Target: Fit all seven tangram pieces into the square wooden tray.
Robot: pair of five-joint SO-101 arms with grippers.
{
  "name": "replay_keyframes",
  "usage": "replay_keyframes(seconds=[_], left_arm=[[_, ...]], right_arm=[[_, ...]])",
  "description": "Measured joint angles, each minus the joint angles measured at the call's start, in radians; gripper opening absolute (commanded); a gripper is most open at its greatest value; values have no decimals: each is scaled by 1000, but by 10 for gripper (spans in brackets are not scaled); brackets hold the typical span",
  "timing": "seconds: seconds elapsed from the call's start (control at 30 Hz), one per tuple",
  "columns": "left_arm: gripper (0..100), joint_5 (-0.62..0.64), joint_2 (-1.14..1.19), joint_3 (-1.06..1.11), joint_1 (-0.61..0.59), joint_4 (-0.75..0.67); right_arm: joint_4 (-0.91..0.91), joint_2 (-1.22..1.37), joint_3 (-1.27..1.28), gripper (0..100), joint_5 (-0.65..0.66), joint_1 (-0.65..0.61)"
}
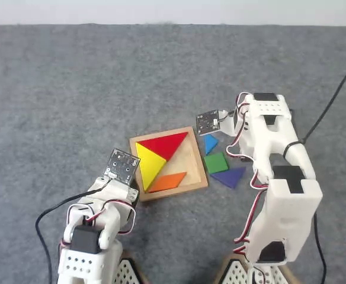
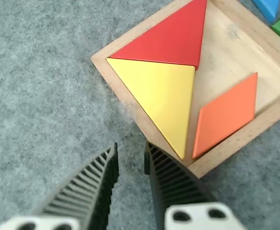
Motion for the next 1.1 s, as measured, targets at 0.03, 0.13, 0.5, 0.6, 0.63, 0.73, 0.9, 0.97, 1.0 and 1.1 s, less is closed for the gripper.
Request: replay_keyframes(seconds=[0.03,0.13,0.5,0.6,0.63,0.73,0.9,0.97,1.0,1.1], left_arm=[[88,0,0,0,0,0],[88,0,0,0,0,0],[88,0,0,0,0,0],[88,0,0,0,0,0],[88,0,0,0,0,0],[88,0,0,0,0,0],[88,0,0,0,0,0],[88,0,0,0,0,0],[88,0,0,0,0,0],[88,0,0,0,0,0]], right_arm=[[0,0,0,216,0,0],[-5,0,-2,125,-9,0],[-23,0,-9,90,-149,5],[-31,0,-6,90,-229,5],[-31,0,-14,90,-262,3],[-9,3,-51,89,-364,-21],[103,3,-170,89,-463,-103],[158,3,-230,89,-499,-118],[187,3,-252,88,-506,-123],[259,-44,-269,54,-519,-127]])
